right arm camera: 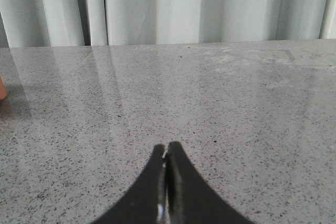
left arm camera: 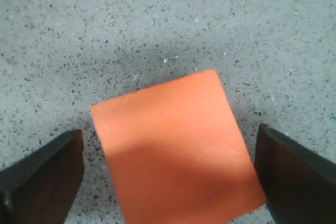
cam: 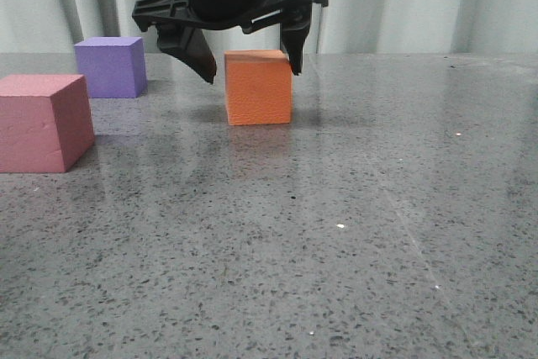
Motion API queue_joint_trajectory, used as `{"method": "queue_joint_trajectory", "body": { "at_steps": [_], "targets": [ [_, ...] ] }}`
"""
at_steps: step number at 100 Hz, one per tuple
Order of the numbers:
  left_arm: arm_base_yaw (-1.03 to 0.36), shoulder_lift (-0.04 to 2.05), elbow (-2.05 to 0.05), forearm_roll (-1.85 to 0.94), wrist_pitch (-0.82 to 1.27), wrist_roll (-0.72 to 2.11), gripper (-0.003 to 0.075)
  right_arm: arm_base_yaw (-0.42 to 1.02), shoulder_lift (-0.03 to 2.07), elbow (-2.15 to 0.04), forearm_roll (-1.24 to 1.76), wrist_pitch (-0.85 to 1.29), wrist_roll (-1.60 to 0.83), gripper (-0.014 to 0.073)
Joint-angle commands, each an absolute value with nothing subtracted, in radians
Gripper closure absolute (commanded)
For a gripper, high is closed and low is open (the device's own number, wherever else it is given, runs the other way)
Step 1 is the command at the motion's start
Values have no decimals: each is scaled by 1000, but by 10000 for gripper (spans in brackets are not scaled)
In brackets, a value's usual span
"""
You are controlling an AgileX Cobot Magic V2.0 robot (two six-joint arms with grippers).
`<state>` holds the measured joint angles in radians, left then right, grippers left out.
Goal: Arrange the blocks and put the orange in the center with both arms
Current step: 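Close the left gripper on the orange cube and lift it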
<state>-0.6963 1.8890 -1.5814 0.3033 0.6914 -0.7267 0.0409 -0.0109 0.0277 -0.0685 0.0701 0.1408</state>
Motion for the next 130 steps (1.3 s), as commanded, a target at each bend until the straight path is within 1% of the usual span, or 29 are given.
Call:
{"method": "queue_joint_trajectory", "body": {
  "at_steps": [1, 8, 13, 18, 25, 37, 44, 49, 70, 102, 114, 130],
  "targets": [
    [-704, 1850, -1616, 306, 665, -738, 112, 35, -30, 13, -66, -18, 133, 713],
    [-704, 1856, -1616, 302, 668, -738, 125, 35, -30, 13, -66, -18, 133, 713],
    [-704, 1858, -1616, 302, 668, -738, 151, 35, -30, 13, -66, -18, 133, 713],
    [-704, 1858, -1616, 302, 668, -738, 194, 35, -30, 13, -66, -18, 133, 713],
    [-704, 1858, -1616, 300, 668, -738, 280, 35, -30, 13, -66, -18, 133, 713],
    [-704, 1858, -1616, 300, 668, -738, 452, 35, -30, 13, -66, -18, 133, 713],
    [-706, 1856, -1616, 300, 668, -736, 519, 35, -30, 13, -66, -18, 133, 713],
    [-710, 1850, -1616, 300, 668, -734, 541, 35, -30, 13, -66, -18, 133, 713],
    [-715, 1782, -1616, 313, 668, -729, 543, 35, -30, 13, -66, -18, 133, 713],
    [-708, 1627, -1595, 438, 715, -677, 543, 35, -30, 13, -66, -18, 133, 713],
    [-673, 1576, -1546, 440, 717, -677, 543, 35, -30, 13, -66, -18, 133, 713],
    [-588, 1529, -1456, 440, 710, -681, 543, 35, -30, 13, -66, -18, 133, 713]
  ]
}}
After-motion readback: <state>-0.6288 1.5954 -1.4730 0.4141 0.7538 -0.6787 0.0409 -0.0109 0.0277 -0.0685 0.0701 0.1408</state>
